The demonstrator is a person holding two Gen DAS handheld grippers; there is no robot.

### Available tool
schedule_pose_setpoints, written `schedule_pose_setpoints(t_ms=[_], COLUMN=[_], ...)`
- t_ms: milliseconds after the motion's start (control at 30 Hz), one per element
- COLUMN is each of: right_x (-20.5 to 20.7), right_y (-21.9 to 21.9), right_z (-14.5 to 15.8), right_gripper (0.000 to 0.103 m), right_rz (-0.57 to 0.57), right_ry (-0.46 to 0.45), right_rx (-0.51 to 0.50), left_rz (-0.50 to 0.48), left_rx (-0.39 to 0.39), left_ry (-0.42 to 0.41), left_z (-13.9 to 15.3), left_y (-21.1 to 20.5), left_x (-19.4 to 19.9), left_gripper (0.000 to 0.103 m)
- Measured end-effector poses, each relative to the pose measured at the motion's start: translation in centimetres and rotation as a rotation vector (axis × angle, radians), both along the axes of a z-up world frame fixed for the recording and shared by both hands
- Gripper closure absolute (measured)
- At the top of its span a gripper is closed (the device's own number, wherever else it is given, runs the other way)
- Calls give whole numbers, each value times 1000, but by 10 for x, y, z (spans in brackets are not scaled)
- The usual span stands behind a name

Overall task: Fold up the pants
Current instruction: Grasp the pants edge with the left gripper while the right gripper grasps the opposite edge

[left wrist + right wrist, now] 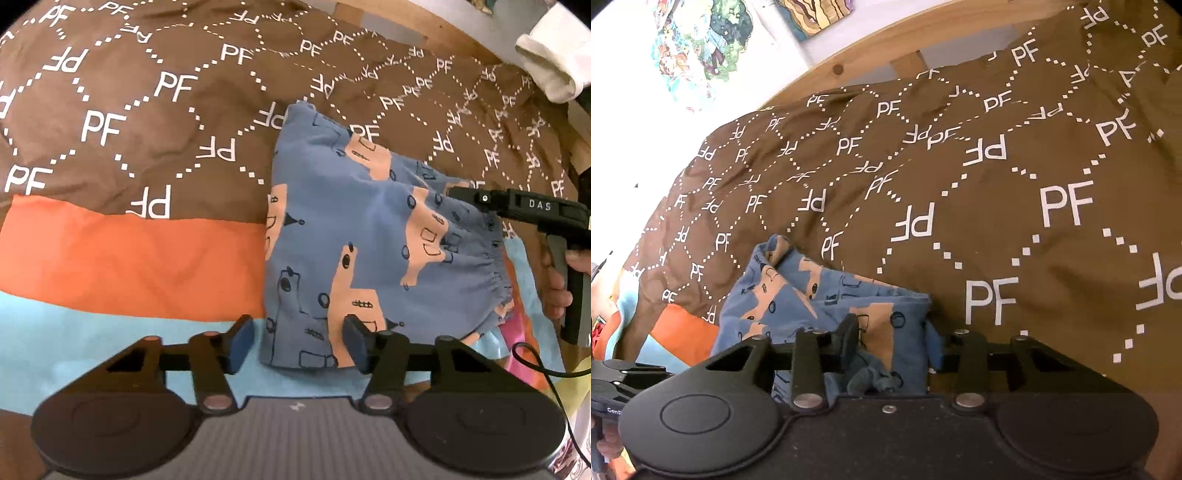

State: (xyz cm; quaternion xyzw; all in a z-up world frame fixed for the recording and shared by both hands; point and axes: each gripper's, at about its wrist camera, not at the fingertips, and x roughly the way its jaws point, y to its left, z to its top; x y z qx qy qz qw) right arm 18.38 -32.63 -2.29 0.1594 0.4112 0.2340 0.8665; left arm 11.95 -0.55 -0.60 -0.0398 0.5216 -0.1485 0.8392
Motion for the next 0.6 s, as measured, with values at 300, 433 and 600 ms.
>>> schedule_pose_setpoints(t_ms=[300,433,600], right_x=[-4,-7,-10], right_y=[6,9,10], right_z=[3,5,7], right_gripper=[85,88,88], right_rz=[5,15,19], right_ry=[-22,-47,-61], right_rx=[-48,-75,-85], left_rz=[-4,-5,-17], left_rx=[13,21,39], left_ry=[33,28,23], left_z=[6,6,6], left_y=[-6,-7,-10], left_x=[3,1,0], left_gripper=[78,80,83])
